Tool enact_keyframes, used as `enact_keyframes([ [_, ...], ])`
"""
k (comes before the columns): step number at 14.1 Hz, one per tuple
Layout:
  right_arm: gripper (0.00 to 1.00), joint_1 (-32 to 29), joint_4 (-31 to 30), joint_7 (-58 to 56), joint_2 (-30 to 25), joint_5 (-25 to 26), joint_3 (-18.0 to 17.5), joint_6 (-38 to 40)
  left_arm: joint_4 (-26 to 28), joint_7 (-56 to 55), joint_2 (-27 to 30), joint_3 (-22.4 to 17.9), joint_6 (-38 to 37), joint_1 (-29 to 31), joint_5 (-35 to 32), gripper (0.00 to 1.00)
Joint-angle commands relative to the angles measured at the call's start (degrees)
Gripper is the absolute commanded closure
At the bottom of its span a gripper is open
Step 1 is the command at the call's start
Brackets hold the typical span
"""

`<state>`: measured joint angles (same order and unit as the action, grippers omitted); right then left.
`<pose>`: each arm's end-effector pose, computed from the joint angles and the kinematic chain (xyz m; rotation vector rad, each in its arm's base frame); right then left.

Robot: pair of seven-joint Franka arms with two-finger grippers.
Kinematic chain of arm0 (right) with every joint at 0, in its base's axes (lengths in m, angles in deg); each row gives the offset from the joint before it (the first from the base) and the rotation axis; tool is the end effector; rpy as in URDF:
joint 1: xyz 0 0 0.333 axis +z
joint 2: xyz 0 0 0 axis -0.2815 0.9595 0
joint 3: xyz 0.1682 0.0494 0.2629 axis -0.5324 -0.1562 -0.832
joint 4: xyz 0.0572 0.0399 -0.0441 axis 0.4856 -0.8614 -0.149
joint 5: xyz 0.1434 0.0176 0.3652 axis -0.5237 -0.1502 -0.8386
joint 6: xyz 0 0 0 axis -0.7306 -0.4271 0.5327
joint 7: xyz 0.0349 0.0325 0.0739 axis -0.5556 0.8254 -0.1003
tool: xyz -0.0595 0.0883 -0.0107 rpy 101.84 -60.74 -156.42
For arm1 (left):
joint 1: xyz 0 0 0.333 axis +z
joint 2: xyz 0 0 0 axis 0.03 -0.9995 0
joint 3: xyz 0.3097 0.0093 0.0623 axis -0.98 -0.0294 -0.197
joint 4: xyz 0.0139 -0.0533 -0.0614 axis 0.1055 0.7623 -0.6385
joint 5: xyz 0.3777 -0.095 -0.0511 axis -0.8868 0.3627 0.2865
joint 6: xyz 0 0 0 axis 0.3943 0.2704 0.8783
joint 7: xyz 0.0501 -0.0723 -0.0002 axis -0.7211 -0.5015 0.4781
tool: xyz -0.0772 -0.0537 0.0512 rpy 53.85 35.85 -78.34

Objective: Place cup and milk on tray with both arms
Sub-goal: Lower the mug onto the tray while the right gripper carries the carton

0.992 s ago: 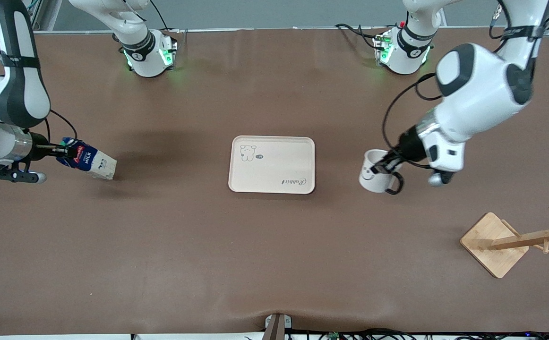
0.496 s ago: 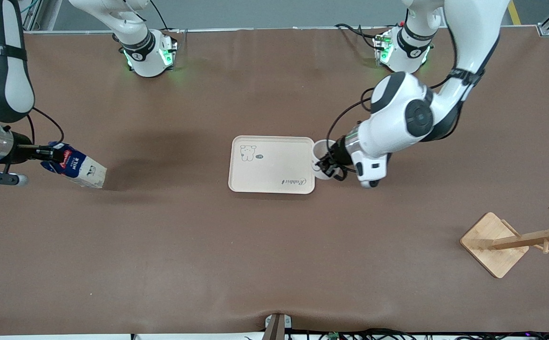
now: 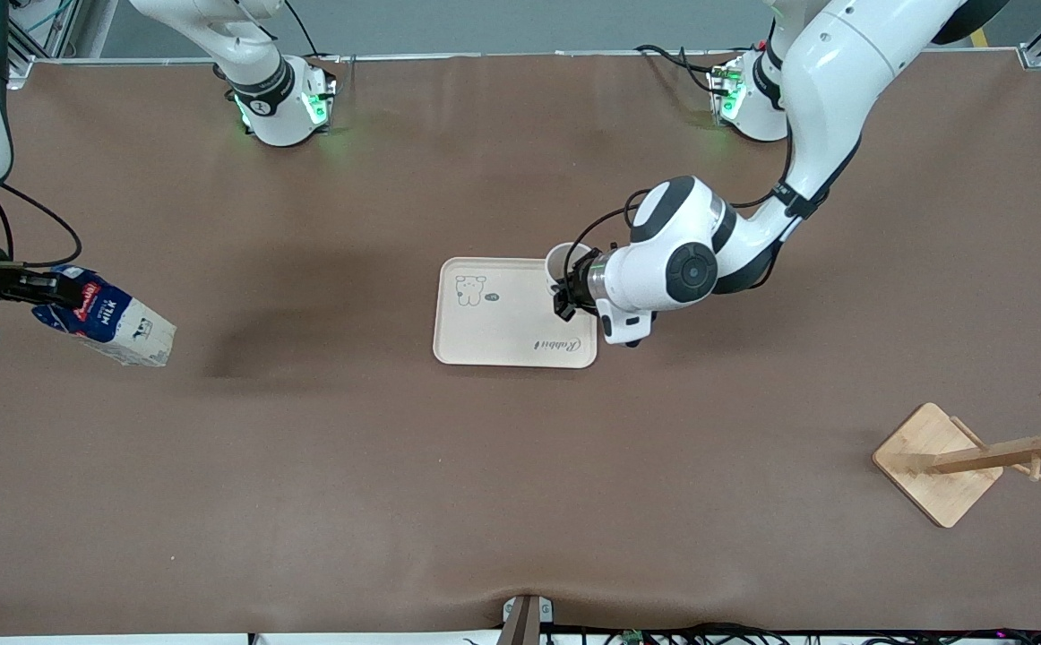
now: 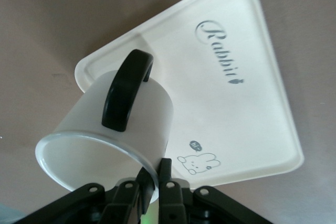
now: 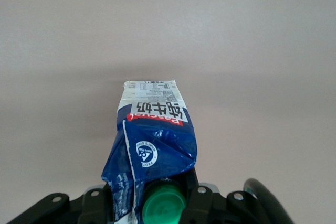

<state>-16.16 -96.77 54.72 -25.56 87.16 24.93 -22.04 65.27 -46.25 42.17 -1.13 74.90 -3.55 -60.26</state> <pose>0.5864 -0.0912 0.5044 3.1116 -0.0698 -0.1859 0.5130 -0.4040 0.2691 2.4846 1.4170 -0.7538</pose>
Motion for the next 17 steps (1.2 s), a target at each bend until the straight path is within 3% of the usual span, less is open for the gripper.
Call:
enact_keyframes([
  [1, 1.00, 1.9, 3.9, 0.2, 1.2, -0.3, 0.1, 2.7, -1.6, -1.4, -2.7, 0.0, -0.2, -0.4, -1.4, 1.00],
  [6, 1.00, 7.0, 7.7, 1.1, 1.1, -0.8, 0.1, 8.2, -1.6, -1.2, -4.8, -1.7, 2.5, -0.7, -1.7, 1.00],
  [7, 1.00, 8.1, 7.7, 2.0, 1.1, -0.8, 0.0, 8.9, -1.6, -1.3, -4.8, -2.2, 2.5, -1.0, -1.6, 0.94],
  [9, 1.00, 10.8, 7.6, 2.6, 1.2, -0.8, 0.0, 12.7, -1.7, -1.2, -4.8, -2.7, 2.5, -1.4, -1.7, 0.80],
  [12, 1.00, 16.6, 7.1, 5.6, 1.2, -0.9, 0.0, 13.3, -2.5, -1.0, -4.7, -2.9, 2.5, -1.3, -1.6, 0.44],
  [14, 1.00, 21.0, 7.1, 10.5, 1.3, -0.9, 0.0, 12.9, -3.6, -0.8, -4.5, -2.9, 2.4, -1.2, -1.7, 0.00],
  [17, 1.00, 23.9, 7.2, 12.2, 1.8, -6.2, 0.0, 12.7, -6.3, -1.2, -3.4, -2.9, 1.5, -0.6, -1.7, 0.00],
])
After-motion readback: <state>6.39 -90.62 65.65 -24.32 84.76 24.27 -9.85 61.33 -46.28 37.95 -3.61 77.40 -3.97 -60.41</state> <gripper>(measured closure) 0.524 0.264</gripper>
